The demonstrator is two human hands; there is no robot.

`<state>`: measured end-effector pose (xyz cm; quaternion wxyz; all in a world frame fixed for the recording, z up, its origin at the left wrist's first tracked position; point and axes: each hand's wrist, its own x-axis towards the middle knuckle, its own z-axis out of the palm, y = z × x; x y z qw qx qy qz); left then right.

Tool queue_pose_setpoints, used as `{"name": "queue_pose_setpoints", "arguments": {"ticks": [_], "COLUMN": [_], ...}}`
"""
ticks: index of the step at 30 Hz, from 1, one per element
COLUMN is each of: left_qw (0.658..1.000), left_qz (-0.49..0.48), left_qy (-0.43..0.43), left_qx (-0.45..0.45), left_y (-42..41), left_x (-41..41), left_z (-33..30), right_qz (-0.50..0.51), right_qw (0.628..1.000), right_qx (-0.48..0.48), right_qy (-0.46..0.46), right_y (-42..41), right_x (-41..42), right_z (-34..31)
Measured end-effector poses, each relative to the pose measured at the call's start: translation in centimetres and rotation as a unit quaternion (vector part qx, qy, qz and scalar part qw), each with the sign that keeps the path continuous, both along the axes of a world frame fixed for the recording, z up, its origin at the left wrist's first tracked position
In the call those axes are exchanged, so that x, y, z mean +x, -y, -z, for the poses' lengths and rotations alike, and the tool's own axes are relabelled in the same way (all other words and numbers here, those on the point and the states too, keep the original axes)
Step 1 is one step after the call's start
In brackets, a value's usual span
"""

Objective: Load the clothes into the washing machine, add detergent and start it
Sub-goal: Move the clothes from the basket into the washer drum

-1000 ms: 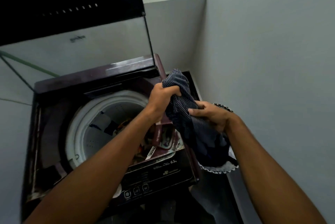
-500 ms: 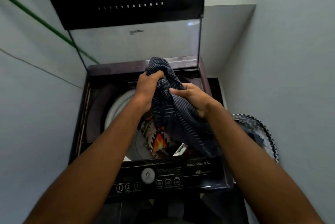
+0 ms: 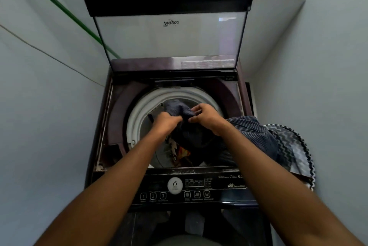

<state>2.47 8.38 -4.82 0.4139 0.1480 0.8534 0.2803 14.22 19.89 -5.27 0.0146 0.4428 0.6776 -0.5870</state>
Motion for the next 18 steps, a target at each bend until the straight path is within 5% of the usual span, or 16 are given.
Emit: {"name": "queue_pose_setpoints", "arguments": {"ticks": [3,6,9,12,18], "left_qw": [0.958,0.93,0.947,0.925,0.875], "left_qz": [0.167,0.233,0.255,0.327,0.397], "left_qy": [-0.148,-0.196,-0.187,-0.149,-0.121], "left_qx": [-0.18,-0.205,-0.052,0.124,0.249], "left_y": [-0.2,-2.4,-5.4,-7.1,-8.9], "left_x": [0.9,3.0,5.9,9.1,13.9], "left_z": [-0.2,-0.9,-1.3,-2.2,-2.6], "right_qz": [0.015,0.038,0.051,0.07,0.114], "right_qw": [0.998,0.989,0.986,0.98,0.974], "right_qx": [0.069,0.14,0.16,0.187,0.185], "right_qy": [-0.006,-0.005,-0.006,-0.007,-0.07], "right_y": [-1.5,-3.4,-4.3,-5.0,-6.0], "right_x": [2.0,4.6,6.9,9.1,13.0], "right_z": [-0.6,-1.6,-2.2,-2.2,-2.3]}}
